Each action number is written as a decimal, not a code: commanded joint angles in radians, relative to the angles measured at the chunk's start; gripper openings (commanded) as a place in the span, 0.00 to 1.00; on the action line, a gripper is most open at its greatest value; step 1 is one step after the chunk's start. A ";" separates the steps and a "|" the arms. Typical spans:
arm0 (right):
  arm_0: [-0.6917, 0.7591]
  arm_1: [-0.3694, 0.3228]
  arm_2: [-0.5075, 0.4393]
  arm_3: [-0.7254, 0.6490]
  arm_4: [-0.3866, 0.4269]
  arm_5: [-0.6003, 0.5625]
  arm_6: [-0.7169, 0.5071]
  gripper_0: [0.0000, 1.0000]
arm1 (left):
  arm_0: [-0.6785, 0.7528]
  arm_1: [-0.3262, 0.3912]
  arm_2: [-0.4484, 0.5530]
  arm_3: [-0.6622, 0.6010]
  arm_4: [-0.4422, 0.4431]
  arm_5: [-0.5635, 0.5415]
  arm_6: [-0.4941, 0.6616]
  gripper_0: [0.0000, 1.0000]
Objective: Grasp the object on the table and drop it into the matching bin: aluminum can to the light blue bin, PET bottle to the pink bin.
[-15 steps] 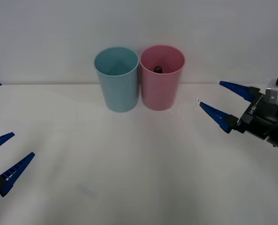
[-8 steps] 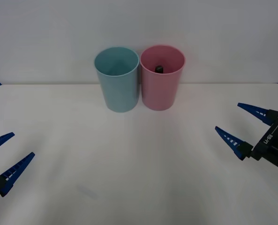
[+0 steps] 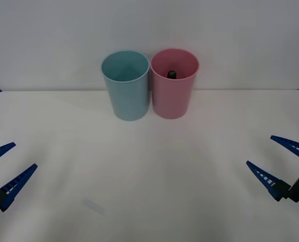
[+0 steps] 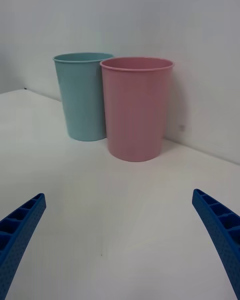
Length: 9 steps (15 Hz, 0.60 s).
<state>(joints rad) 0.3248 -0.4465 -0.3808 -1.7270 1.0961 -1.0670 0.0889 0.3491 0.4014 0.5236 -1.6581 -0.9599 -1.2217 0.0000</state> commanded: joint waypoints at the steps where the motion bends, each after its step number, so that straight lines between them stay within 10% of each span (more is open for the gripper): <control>1: 0.042 0.000 -0.009 -0.016 -0.022 -0.017 0.003 1.00 | 0.000 0.000 0.000 0.000 0.000 0.000 0.000 1.00; 9: 0.079 -0.001 -0.012 -0.032 -0.024 -0.033 0.005 1.00 | 0.000 0.000 0.000 0.000 0.000 0.000 0.000 1.00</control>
